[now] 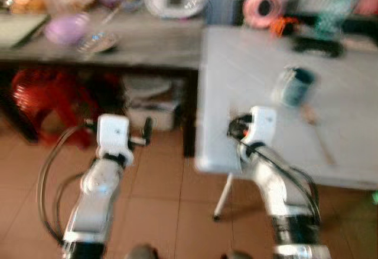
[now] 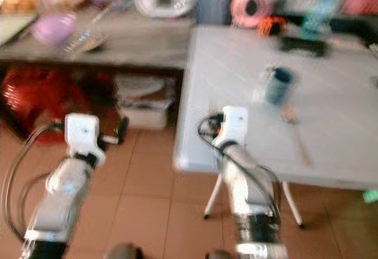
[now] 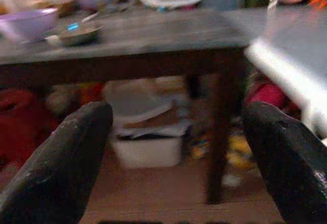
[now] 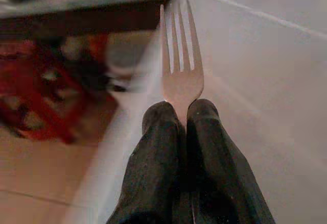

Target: Setting the table

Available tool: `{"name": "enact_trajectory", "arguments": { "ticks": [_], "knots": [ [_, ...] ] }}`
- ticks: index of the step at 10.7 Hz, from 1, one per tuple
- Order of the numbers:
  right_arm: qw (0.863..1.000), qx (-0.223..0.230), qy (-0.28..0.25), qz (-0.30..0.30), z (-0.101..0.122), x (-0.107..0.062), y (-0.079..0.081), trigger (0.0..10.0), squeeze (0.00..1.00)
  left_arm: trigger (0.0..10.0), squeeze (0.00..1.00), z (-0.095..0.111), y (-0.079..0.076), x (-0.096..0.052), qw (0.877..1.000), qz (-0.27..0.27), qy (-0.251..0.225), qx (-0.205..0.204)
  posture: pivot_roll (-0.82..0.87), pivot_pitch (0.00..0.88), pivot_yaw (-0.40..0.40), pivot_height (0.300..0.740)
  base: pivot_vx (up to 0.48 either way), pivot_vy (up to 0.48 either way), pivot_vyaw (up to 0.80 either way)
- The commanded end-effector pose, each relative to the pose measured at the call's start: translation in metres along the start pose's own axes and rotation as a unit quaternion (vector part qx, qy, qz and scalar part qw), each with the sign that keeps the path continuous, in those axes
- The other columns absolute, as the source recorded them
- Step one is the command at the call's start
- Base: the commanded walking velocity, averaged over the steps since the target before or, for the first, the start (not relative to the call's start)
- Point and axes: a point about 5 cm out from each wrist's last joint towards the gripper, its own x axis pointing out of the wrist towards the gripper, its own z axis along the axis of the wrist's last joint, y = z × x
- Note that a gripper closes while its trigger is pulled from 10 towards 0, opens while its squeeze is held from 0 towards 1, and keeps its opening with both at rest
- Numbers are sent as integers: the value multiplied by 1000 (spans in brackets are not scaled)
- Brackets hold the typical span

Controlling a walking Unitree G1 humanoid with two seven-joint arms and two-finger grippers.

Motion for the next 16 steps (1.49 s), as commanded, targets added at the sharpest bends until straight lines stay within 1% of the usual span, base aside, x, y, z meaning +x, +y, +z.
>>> {"name": "enact_trajectory", "arguments": {
  "ticks": [1, 2, 3, 4, 5, 16],
  "knots": [
    [999, -12, -29, -12, 11, 0, -6, 0, 0, 10000, 0, 5, -3, 3, 1000, -1, -13, 0, 37, 0, 1, 740, 0, 428, 0],
    [999, -9, -41, -18, 14, -1, -9, 0, 0, 10000, 0, 7, -4, 5, 1000, -5, -18, 5, 34, 0, 3, 740, 259, 405, 0],
    [998, -24, -57, -19, 18, -2, -11, 0, 0, 10000, 0, 7, -4, 7, 1000, -1, -21, 11, 28, 0, 6, 740, 292, 379, 0],
    [997, -25, -65, -17, 20, -3, -12, 863, 0, 10000, 0, 9, -4, 8, 1000, -2, -26, 13, 25, 0, 7, 740, 398, 266, 0],
    [997, -33, -71, -18, 20, -4, -14, 10000, 0, 10000, 0, 9, -4, 9, 1000, -2, -26, 10, 22, 0, 8, 740, 412, 244, 0],
    [997, -36, -72, -20, 20, -5, -15, 10000, 0, 10000, 0, 9, -5, 10, 1000, -2, -26, 8, 20, 0, 8, 740, 409, 251, 0]
  ]
}}
